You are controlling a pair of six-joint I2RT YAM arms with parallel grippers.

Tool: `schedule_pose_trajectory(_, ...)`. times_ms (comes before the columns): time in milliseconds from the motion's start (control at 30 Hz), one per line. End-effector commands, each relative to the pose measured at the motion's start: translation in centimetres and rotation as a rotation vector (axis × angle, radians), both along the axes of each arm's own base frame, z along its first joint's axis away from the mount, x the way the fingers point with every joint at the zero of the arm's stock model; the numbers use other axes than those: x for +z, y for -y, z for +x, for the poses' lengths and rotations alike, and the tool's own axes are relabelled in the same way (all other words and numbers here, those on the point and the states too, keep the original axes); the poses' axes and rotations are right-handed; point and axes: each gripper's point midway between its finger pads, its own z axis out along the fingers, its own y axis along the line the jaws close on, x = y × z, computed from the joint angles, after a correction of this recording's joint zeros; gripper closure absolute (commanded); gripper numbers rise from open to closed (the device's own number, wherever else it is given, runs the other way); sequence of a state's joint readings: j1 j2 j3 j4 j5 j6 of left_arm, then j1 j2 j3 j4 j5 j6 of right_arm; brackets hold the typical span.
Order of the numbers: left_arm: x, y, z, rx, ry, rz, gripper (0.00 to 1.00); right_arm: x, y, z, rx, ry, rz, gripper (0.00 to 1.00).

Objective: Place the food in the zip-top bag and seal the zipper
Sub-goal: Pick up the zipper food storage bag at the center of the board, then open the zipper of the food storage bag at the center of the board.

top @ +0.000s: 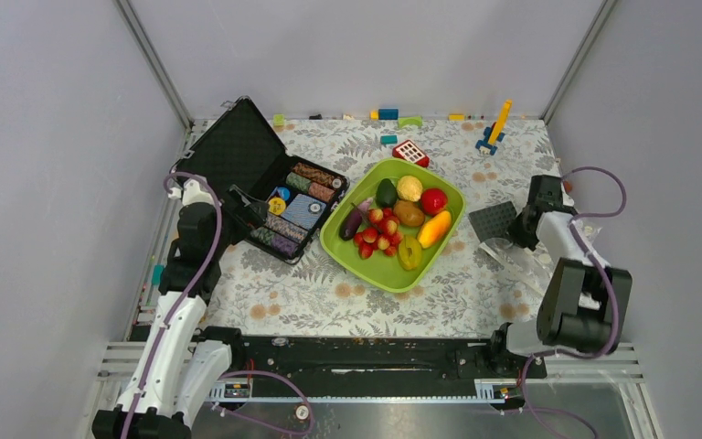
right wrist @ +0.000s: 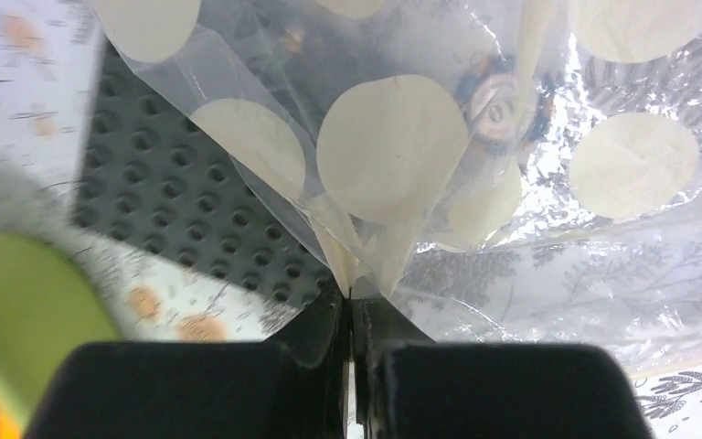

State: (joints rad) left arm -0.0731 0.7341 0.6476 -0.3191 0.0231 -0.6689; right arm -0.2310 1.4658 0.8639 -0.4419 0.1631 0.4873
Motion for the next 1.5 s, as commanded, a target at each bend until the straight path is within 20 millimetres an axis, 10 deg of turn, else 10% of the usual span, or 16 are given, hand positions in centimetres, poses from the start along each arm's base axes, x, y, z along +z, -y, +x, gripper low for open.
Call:
schedule_pose_trajectory(0, 2.0, 1.2, 0.5, -0.077, 0.106, -0.007, 0.01, 5.2, -1.6, 0.3, 0.006, 0.190, 0.049, 1.00)
schedule_pose_trajectory(667, 9.8, 17.5, -4.5, -0.726, 0.535, -0.104, 0.01, 32.1, -24.9, 0.9, 0.570, 0.917, 0.850, 1.00)
schedule_pose_trajectory(967, 10.9, 23.3, -6.8, -0.890, 0.606, -0.062, 0.01, 35.0, -32.4, -1.4, 0.737, 0.879, 0.997, 1.00)
schedule_pose_trajectory(1467, 11.1, 21.5, -5.7, -0.708, 0.621, 0.083, 0.08, 34.9, -39.1, -3.5, 0.901, 0.654, 1.185, 1.00)
